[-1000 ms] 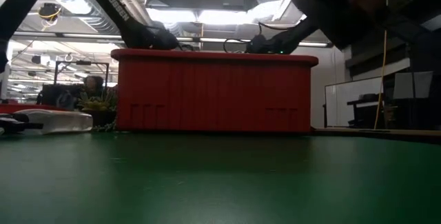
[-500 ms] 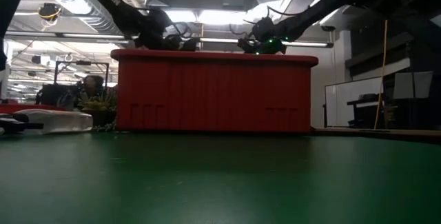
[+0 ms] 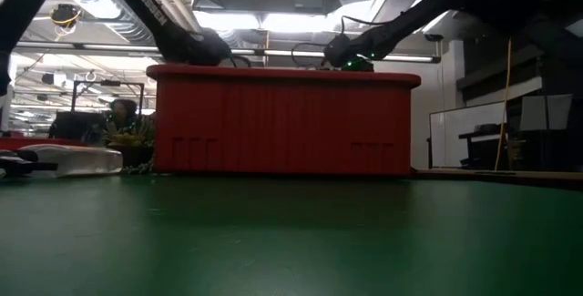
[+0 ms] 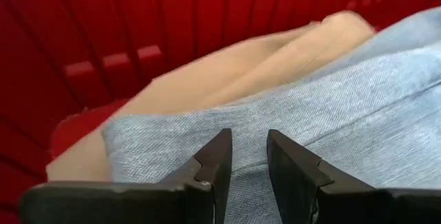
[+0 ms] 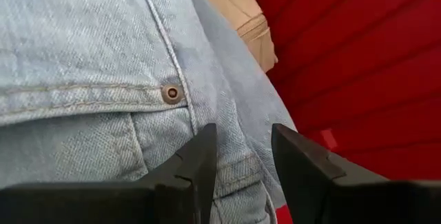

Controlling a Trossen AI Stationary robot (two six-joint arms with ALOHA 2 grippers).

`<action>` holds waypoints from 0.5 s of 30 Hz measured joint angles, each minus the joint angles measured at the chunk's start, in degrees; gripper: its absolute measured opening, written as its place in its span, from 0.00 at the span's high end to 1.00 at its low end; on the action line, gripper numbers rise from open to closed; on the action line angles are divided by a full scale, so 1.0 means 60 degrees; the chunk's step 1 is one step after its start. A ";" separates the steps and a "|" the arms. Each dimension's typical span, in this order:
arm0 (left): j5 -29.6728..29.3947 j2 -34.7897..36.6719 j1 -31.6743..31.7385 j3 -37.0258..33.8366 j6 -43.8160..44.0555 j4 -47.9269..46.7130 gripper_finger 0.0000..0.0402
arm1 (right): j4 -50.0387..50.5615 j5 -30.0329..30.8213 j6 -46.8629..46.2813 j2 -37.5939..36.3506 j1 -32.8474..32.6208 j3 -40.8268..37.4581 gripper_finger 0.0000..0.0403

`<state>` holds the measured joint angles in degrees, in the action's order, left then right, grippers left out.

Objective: Fold Laundry from Bin
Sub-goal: Put the stacked clothes into the red laundry bin

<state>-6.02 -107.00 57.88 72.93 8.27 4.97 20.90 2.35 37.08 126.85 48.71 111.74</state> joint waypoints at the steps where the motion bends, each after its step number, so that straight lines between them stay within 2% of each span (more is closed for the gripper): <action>1: 0.0023 -0.0095 0.0017 0.0000 0.0000 0.0003 0.78 | 0.0002 0.0028 0.0063 0.0035 0.0000 0.0000 0.65; 9: -0.0065 -0.0662 0.0041 0.0029 0.0003 0.0091 0.78 | -0.0249 0.0105 0.0124 0.0657 0.0007 0.0040 0.65; 15: 0.0036 -0.0585 0.0041 0.0012 0.0244 0.0162 0.78 | -0.0250 0.0174 0.0124 0.0752 0.0011 0.0035 0.65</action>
<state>-5.81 -110.51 58.13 73.00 9.74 5.94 19.40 3.40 37.82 131.36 48.77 111.95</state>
